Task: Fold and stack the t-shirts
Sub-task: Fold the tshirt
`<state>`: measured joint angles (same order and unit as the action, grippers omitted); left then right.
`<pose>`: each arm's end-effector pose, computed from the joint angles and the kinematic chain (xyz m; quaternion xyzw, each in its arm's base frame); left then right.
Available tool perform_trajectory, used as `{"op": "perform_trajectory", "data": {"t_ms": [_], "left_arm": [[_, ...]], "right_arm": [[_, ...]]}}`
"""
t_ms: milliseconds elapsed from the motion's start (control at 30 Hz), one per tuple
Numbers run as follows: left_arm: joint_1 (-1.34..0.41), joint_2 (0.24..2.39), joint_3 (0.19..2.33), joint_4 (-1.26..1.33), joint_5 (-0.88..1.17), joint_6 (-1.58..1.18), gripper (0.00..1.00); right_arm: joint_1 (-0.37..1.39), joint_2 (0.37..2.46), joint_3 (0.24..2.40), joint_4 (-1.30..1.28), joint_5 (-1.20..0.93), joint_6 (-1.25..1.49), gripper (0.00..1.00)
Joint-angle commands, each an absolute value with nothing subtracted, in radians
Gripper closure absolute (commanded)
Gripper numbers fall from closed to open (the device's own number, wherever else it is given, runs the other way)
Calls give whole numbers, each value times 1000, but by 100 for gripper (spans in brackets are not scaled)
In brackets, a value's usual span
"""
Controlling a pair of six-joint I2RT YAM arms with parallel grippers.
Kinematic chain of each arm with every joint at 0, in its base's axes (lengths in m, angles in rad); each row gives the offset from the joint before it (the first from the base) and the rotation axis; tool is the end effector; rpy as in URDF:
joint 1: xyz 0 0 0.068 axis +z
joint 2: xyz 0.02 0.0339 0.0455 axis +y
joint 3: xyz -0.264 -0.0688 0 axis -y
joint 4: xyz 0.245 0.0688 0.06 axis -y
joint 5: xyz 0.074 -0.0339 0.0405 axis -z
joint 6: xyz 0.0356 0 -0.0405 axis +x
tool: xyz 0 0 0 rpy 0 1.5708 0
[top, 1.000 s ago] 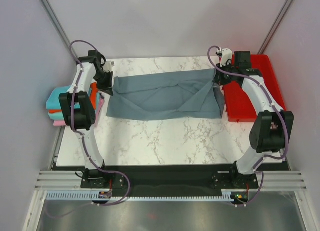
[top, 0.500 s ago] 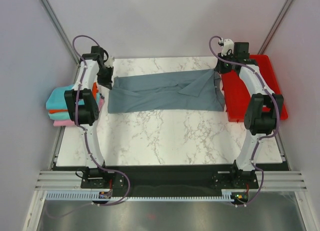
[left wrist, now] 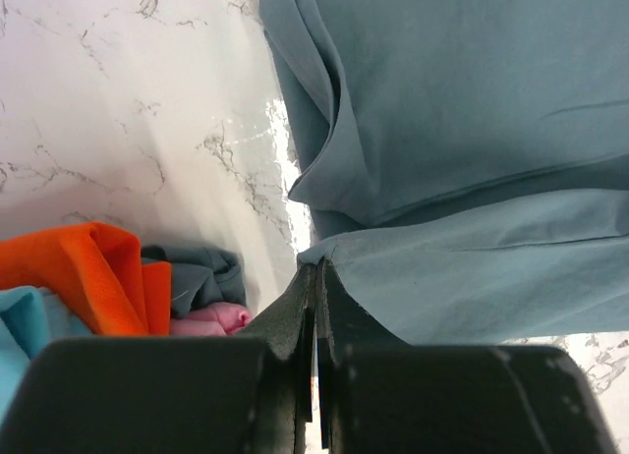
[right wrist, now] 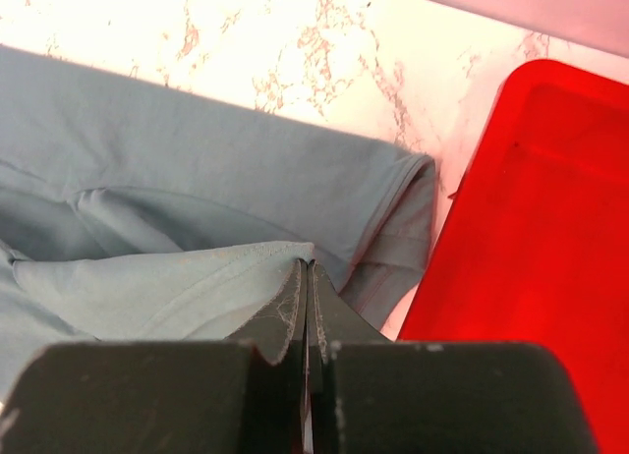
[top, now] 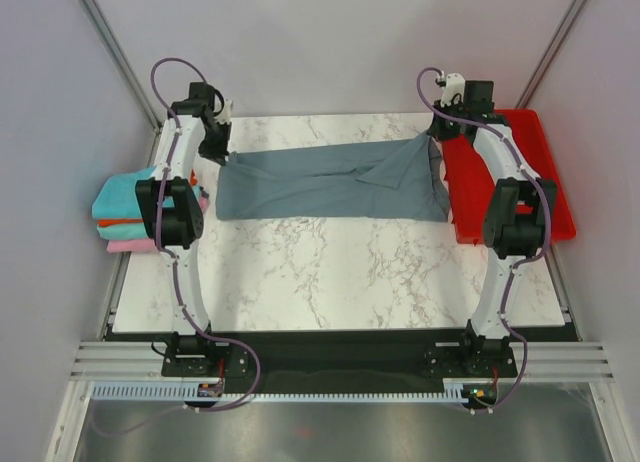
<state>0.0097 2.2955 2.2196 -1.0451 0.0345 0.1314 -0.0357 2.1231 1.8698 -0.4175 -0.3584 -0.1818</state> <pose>0.4915 0.0035 0.2537 0.0631 0.9726 -0.0011 0.2236 0.4949 -0.0052 0.2682 -0.1420 0.8780 0.1131 0.4429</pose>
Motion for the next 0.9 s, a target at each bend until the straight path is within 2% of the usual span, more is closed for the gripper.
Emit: {"op": "perform_trajectory", "data": {"t_ms": [0,400,433,467,533,633,833,867], "left_arm": [[12,2325,2260,-1016,3,141,98],[12,2421,2338,-982,-97,137,98],[12,2421,2344,-979,-112,137,94],[-23,2419,2348,-979,-123,133,62],[-32,2405,2353,-977,-130,130,35],[-57,2346,2332,-974,-127,126,23],[-107,2226,2220,-979,-100,101,21],[-113,2214,2180,-983,-89,98,21]], "right_arm": [[-34,2149,1934,-364,-344,-164,100],[-31,2247,1990,-337,-324,-172,100],[-28,2256,1996,-334,-324,-172,100],[-26,2261,2000,-333,-321,-170,100],[-23,2269,2013,-327,-321,-164,100],[-12,2267,2019,-322,-324,-166,100],[-5,2269,2017,-324,-305,-163,100],[-6,2267,2017,-321,-295,-160,97]]}}
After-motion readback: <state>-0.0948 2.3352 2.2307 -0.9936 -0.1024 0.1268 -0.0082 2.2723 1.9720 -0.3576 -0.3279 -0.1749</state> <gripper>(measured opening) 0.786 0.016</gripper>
